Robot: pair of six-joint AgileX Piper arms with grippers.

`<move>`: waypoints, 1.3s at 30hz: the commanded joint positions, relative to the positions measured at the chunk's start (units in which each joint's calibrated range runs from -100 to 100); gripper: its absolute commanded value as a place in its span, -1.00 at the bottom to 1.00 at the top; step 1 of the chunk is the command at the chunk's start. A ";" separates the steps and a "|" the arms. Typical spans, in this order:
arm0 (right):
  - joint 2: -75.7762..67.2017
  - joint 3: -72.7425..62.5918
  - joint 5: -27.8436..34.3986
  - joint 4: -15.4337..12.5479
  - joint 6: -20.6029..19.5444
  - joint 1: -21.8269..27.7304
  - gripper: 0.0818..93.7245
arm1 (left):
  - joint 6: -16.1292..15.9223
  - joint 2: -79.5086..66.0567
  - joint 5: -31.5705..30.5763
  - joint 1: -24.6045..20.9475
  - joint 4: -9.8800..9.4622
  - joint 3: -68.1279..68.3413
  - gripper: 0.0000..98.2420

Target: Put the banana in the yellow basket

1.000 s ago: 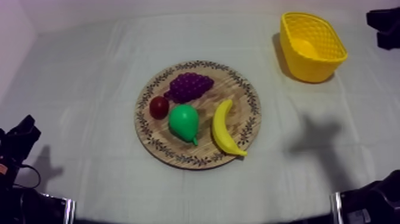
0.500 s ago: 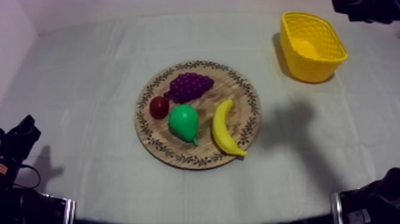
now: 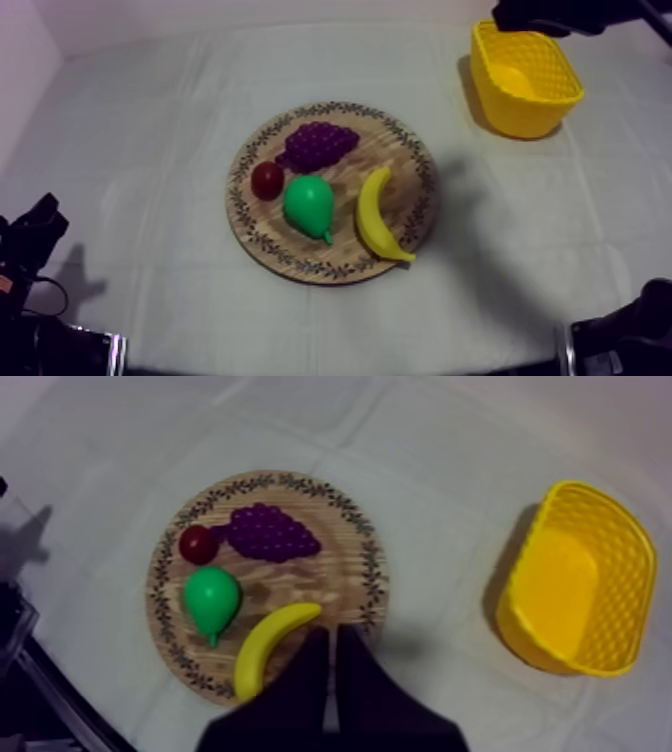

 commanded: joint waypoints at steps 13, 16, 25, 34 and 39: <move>6.50 -2.87 4.39 2.85 -8.93 -4.40 -0.99 | 0.01 -0.05 0.00 0.02 0.03 -0.01 -1.00; 7.59 -3.84 5.79 3.11 -9.46 -4.47 -0.99 | 0.02 -0.05 0.00 0.02 0.03 -0.01 -1.00; 10.19 -5.03 11.12 3.87 -11.72 -7.09 -0.99 | -0.01 -0.05 0.00 0.02 0.03 -0.01 -1.00; 11.50 -5.48 14.35 1.67 -12.59 -8.07 -0.98 | -0.02 -0.05 0.00 0.02 0.03 -0.01 -1.00; 11.59 -5.34 14.72 0.91 -12.17 -8.02 -0.93 | 0.01 -0.05 0.00 0.02 0.03 -0.01 -1.00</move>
